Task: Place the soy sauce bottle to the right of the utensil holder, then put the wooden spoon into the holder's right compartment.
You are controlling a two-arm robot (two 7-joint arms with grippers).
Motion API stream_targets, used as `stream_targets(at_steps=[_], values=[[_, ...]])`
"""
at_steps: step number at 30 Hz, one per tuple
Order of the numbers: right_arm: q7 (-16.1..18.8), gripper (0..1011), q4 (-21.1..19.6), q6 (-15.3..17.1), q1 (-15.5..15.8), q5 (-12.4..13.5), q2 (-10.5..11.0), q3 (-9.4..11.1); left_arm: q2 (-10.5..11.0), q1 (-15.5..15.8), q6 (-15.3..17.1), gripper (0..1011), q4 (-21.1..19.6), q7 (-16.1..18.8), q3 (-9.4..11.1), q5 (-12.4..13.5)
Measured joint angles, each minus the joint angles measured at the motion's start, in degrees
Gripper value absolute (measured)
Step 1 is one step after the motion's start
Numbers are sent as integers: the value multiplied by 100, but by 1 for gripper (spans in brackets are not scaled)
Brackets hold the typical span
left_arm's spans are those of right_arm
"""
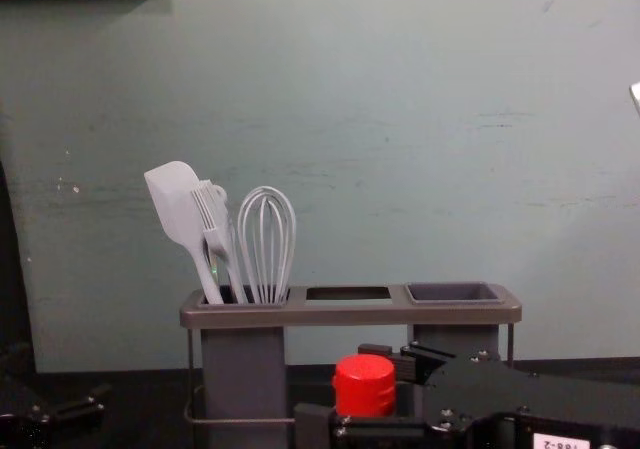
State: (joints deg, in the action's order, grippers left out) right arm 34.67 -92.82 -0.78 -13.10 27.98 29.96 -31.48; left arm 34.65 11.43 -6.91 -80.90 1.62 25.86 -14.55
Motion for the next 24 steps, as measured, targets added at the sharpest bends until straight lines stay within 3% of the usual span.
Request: stream_targets(at_steps=[4,9,24], values=[[1,1002,-4,-2,4,9,3,6,0,0,0,1005,0,0,0,0],[2,909,-7,-2,7,17,5,13,0,1,0,1005,0,0,0,0],[4,450,-14,-2,14,28,13,21,0,0,0,1005,0,0,0,0]])
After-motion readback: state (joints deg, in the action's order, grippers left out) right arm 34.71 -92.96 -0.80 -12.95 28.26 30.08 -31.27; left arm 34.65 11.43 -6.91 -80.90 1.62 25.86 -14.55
